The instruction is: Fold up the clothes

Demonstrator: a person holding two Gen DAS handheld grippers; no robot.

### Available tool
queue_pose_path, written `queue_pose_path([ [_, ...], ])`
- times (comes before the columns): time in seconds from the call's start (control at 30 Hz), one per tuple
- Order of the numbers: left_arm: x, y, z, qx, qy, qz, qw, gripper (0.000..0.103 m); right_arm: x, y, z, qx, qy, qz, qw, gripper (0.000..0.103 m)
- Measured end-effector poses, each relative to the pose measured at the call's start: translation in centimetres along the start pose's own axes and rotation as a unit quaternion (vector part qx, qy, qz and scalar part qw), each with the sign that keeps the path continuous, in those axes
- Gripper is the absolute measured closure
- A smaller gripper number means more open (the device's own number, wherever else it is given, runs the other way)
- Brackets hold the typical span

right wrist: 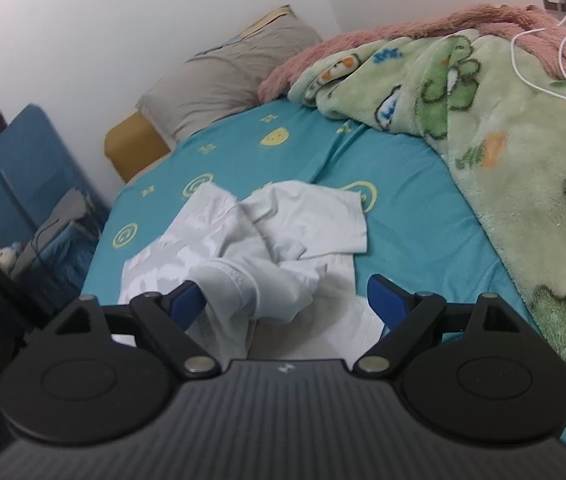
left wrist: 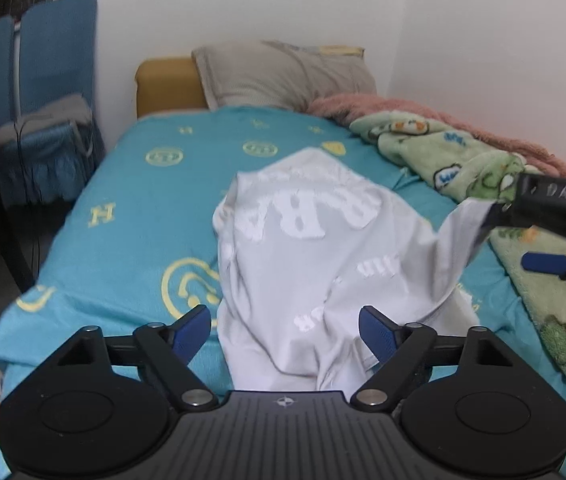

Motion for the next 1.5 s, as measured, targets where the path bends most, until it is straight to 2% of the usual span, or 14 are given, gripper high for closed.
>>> queue_pose_path([
  [0.1, -1.3, 0.5, 0.6, 0.008, 0.001, 0.010, 0.9999, 0.009, -0.8, -0.7, -0.6, -0.021, 0.001, -0.014, 1.000, 0.015],
  [0.23, -2.6, 0.8, 1.2, 0.018, -0.005, 0.023, 0.9996, 0.008, -2.4, -1.3, -1.3, -0.057, -0.004, -0.014, 0.998, 0.015],
  [0.37, -2.7, 0.4, 1.8, 0.031, -0.017, 0.017, 0.9992, 0.007, -3.2, -1.1, -1.3, -0.050, 0.003, -0.005, 0.999, 0.015],
  [0.47, -1.9, -1.2, 3.2, 0.073, -0.036, -0.016, 0.9966, 0.007, -3.2, -0.8, -0.8, -0.044, -0.010, -0.005, 0.999, 0.015],
  [0.57, -0.6, -3.5, 5.0, 0.138, -0.044, -0.065, 0.9873, 0.007, -3.2, -0.5, -0.1, -0.034, -0.022, -0.007, 0.999, 0.015],
  [0.7, 1.9, -6.3, 5.9, 0.210, 0.008, -0.124, 0.9698, 0.007, -2.8, -0.7, 1.1, -0.018, -0.026, -0.026, 0.999, 0.015],
  [0.73, 2.1, -6.3, 5.4, 0.210, 0.031, -0.124, 0.9694, 0.007, -2.6, -0.8, 1.4, -0.014, -0.027, -0.032, 0.999, 0.015],
  [0.87, 0.9, -4.2, 1.8, 0.131, 0.089, -0.074, 0.9846, 0.007, -1.6, -1.8, 1.9, -0.008, -0.026, -0.063, 0.998, 0.015],
  [0.93, 0.2, -3.2, -0.1, 0.078, 0.109, -0.051, 0.9897, 0.007, -1.1, -2.4, 1.8, -0.011, -0.023, -0.078, 0.997, 0.015],
  [1.0, -0.6, -2.5, -1.7, 0.039, 0.128, -0.033, 0.9905, 0.007, -0.7, -3.0, 0.8, -0.032, -0.001, -0.091, 0.995, 0.015],
  [1.13, -1.4, -1.3, -3.8, -0.008, 0.150, -0.011, 0.9886, 0.007, -0.6, -5.1, -3.4, -0.129, 0.054, -0.100, 0.985, 0.015],
  [1.27, -1.7, -0.9, -4.1, -0.028, 0.141, -0.009, 0.9896, 0.007, -0.3, -7.6, -7.0, -0.254, 0.077, -0.087, 0.960, 0.015],
  [1.4, -1.6, -1.0, -4.2, -0.030, 0.140, -0.007, 0.9897, 0.007, 2.5, -8.9, -6.7, -0.303, 0.023, -0.106, 0.947, 0.015],
  [1.5, -1.2, -1.1, -4.3, -0.032, 0.139, -0.009, 0.9897, 0.007, 4.3, -8.3, -4.5, -0.272, -0.030, -0.110, 0.955, 0.015],
])
Point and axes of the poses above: each gripper's, at about its wrist camera, not at the fingertips, and x roughly the way its jaws point, z to its right, y to its top, the point moved 6 cm from there along x, roughly the way its jaws point, and after that the axes turned 6 degrees about x, right-handed, at the moved point
